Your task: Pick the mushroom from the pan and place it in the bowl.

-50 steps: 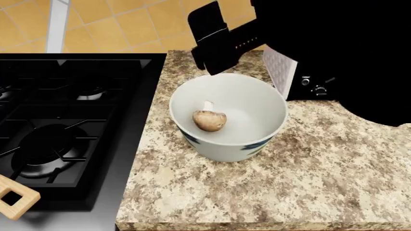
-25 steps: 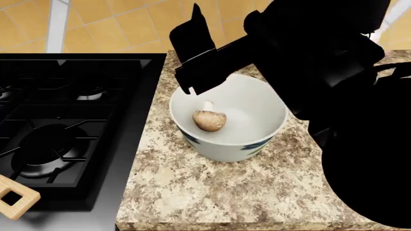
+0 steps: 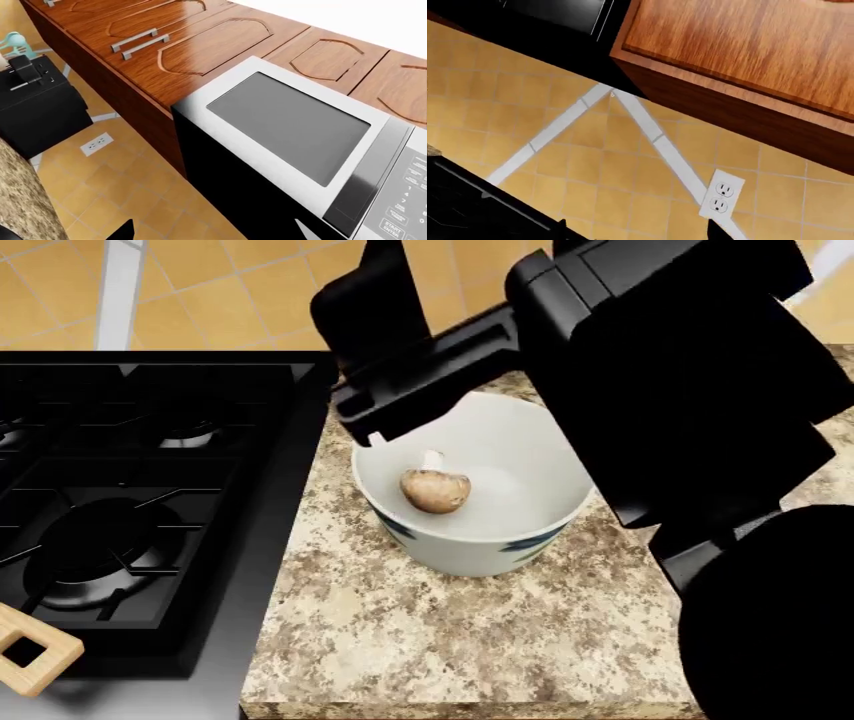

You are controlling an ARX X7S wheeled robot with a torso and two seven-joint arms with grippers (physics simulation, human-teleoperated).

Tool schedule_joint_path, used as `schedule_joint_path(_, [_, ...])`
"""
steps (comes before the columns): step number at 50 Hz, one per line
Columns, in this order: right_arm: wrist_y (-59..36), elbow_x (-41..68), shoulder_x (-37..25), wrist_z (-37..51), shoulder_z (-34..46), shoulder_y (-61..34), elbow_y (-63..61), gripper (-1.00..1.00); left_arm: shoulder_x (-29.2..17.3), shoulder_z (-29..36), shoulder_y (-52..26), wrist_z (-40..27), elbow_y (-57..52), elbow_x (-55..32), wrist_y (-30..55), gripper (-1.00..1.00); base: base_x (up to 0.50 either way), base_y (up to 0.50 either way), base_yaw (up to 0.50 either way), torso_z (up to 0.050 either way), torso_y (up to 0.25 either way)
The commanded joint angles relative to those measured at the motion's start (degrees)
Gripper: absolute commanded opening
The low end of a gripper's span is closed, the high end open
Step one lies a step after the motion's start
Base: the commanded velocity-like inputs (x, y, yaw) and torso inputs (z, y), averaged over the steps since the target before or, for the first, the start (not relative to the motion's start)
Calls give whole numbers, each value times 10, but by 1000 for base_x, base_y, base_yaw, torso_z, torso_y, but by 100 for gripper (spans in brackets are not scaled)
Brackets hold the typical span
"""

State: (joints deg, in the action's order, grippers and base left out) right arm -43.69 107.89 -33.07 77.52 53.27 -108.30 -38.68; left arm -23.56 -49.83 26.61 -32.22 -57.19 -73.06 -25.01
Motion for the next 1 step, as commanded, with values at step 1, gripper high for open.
schedule_joint_path(1, [2, -12, 4, 8, -5, -10, -19, 100, 0, 2, 1, 1, 1, 1, -2, 100, 0, 0, 0, 0, 0])
